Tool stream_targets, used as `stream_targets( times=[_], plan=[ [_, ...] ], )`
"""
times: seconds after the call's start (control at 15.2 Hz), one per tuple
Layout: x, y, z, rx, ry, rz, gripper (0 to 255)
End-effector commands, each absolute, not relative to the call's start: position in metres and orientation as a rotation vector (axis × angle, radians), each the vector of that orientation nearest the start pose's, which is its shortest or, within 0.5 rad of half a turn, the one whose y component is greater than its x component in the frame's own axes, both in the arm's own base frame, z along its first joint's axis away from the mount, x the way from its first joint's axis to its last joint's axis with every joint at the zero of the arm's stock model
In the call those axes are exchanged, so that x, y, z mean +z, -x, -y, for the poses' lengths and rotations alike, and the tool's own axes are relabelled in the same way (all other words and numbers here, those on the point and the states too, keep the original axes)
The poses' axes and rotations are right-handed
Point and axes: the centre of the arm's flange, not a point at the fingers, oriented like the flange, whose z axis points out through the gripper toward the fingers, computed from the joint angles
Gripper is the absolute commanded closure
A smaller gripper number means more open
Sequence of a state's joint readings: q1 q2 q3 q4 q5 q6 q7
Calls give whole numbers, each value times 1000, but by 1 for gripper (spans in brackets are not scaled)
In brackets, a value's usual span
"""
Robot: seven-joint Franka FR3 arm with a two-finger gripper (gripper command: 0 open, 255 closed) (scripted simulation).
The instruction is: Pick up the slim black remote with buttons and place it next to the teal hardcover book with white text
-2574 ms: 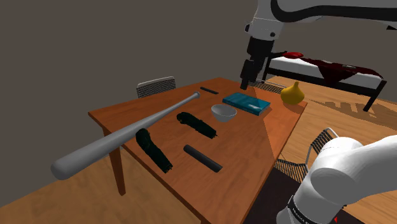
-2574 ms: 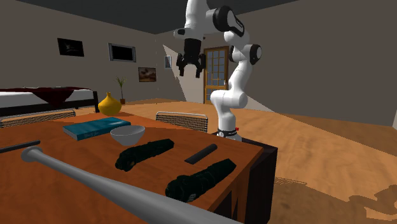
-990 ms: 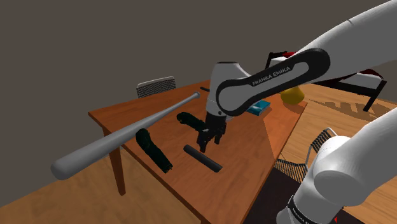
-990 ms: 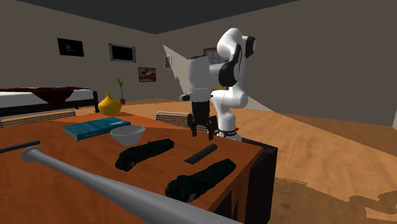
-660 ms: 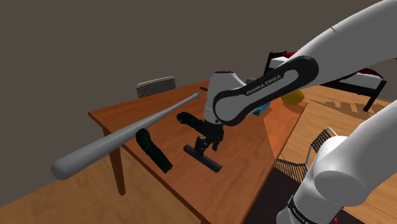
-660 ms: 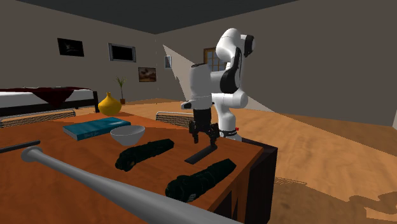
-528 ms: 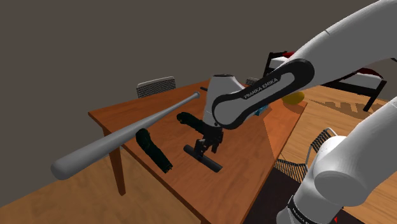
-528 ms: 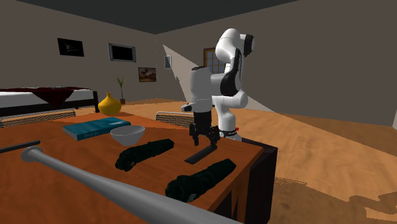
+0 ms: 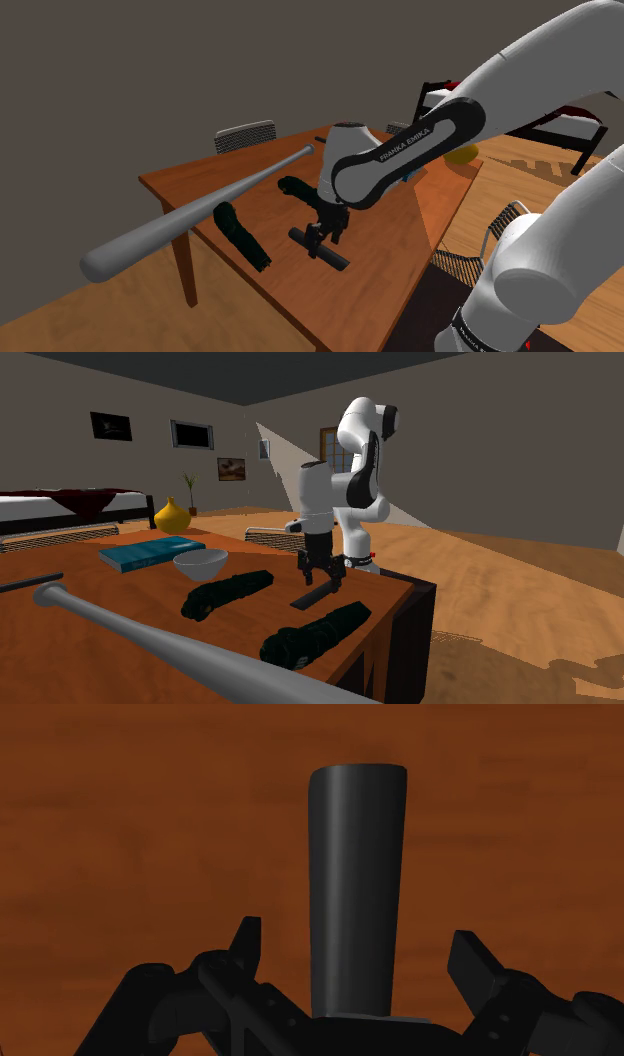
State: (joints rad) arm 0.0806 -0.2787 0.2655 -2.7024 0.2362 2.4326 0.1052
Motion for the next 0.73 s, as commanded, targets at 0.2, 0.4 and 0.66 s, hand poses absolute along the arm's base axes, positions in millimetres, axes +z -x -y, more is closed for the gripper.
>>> stream_targets(
  times=[0.2, 0.4, 0.66],
  plan=[
    [315, -374, -130, 18, 3060, 79, 255],
    [314, -373, -129, 18, 3059, 79, 255],
    [315, -374, -130, 18, 3060, 79, 255]
  ],
)
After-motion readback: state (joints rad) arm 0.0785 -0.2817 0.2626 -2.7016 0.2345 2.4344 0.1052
